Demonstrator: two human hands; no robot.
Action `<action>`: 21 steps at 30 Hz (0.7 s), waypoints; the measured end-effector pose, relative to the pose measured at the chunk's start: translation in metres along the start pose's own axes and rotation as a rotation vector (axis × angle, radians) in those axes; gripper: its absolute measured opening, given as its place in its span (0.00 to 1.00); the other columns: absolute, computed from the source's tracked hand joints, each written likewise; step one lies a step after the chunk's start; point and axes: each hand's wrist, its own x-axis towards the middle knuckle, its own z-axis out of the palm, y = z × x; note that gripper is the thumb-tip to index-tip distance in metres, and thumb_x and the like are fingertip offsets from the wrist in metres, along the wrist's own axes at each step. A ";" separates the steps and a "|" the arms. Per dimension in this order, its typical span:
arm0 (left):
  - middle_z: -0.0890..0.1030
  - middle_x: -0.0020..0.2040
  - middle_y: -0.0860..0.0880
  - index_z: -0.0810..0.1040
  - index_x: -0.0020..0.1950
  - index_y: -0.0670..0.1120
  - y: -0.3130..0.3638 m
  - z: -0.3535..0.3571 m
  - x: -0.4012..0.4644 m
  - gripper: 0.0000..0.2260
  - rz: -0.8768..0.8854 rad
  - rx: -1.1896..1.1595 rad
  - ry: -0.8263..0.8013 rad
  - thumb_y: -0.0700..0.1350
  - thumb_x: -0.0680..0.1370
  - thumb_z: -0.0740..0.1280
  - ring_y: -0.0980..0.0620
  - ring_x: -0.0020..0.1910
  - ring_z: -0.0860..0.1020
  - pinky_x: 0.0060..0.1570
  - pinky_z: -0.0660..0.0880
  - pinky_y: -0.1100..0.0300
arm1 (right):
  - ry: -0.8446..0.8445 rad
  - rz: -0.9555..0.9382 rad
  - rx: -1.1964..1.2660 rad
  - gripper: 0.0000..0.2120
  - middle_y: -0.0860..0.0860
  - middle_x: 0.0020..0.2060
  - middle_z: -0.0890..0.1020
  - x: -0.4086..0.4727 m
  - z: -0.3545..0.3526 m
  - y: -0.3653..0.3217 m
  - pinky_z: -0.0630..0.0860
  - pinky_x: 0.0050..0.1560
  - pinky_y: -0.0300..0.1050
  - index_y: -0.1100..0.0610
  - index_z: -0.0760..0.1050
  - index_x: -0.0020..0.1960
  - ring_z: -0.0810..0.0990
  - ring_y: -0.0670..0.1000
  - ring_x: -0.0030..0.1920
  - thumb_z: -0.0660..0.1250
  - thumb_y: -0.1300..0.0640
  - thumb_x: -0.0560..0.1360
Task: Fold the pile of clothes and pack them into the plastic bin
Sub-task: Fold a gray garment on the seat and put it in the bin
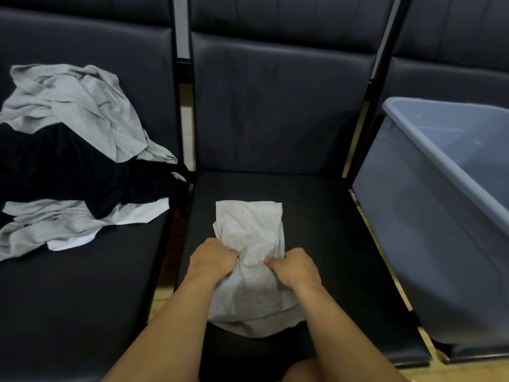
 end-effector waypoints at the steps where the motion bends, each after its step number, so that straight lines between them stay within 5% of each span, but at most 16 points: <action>1: 0.81 0.48 0.44 0.78 0.51 0.41 -0.001 -0.003 0.000 0.17 0.006 -0.062 0.012 0.55 0.76 0.68 0.45 0.47 0.80 0.40 0.74 0.56 | 0.050 -0.037 0.030 0.21 0.51 0.45 0.83 -0.002 0.005 0.003 0.78 0.43 0.48 0.55 0.80 0.51 0.82 0.52 0.45 0.71 0.37 0.73; 4: 0.81 0.49 0.43 0.80 0.38 0.47 -0.004 -0.009 0.004 0.20 0.030 -0.290 0.066 0.64 0.67 0.68 0.44 0.47 0.80 0.51 0.79 0.51 | 0.173 -0.151 0.208 0.19 0.50 0.37 0.83 -0.009 0.017 0.010 0.82 0.44 0.51 0.55 0.81 0.38 0.82 0.51 0.39 0.70 0.39 0.74; 6: 0.80 0.57 0.43 0.78 0.33 0.53 -0.002 -0.014 0.001 0.20 0.069 -0.455 0.147 0.70 0.62 0.69 0.44 0.54 0.79 0.57 0.78 0.46 | 0.262 -0.198 0.405 0.19 0.45 0.50 0.82 -0.012 0.012 0.008 0.81 0.53 0.51 0.52 0.80 0.34 0.81 0.47 0.49 0.71 0.37 0.72; 9: 0.72 0.69 0.55 0.79 0.37 0.57 0.009 -0.030 -0.019 0.10 0.195 -0.731 0.202 0.61 0.73 0.74 0.52 0.64 0.73 0.65 0.72 0.51 | 0.249 -0.270 0.719 0.11 0.34 0.67 0.68 -0.028 -0.006 0.001 0.69 0.64 0.44 0.48 0.84 0.38 0.68 0.38 0.65 0.74 0.43 0.73; 12: 0.76 0.67 0.58 0.85 0.47 0.64 0.012 -0.037 -0.029 0.02 0.357 -0.928 0.128 0.57 0.75 0.73 0.57 0.66 0.75 0.68 0.72 0.52 | 0.162 -0.398 1.080 0.04 0.33 0.66 0.76 -0.046 -0.021 -0.003 0.72 0.61 0.37 0.45 0.86 0.47 0.75 0.36 0.65 0.74 0.47 0.74; 16: 0.84 0.55 0.54 0.81 0.61 0.50 0.010 -0.036 -0.032 0.11 0.558 -0.775 0.106 0.51 0.80 0.68 0.59 0.58 0.81 0.63 0.77 0.52 | 0.186 -0.565 1.052 0.09 0.40 0.53 0.85 -0.054 -0.028 -0.002 0.81 0.52 0.39 0.48 0.81 0.58 0.83 0.42 0.56 0.69 0.50 0.79; 19: 0.81 0.59 0.55 0.76 0.66 0.51 0.008 -0.033 -0.027 0.13 0.601 -0.680 0.110 0.48 0.81 0.66 0.58 0.61 0.78 0.64 0.76 0.52 | 0.137 -0.582 0.920 0.20 0.38 0.59 0.81 -0.051 -0.025 0.000 0.79 0.58 0.43 0.43 0.73 0.66 0.80 0.40 0.61 0.73 0.46 0.76; 21: 0.82 0.53 0.57 0.75 0.62 0.54 0.007 -0.031 -0.022 0.09 0.548 -0.618 0.133 0.48 0.82 0.64 0.60 0.54 0.80 0.59 0.78 0.54 | 0.108 -0.535 0.848 0.25 0.38 0.61 0.79 -0.046 -0.020 0.000 0.79 0.59 0.46 0.41 0.69 0.69 0.79 0.41 0.62 0.74 0.43 0.74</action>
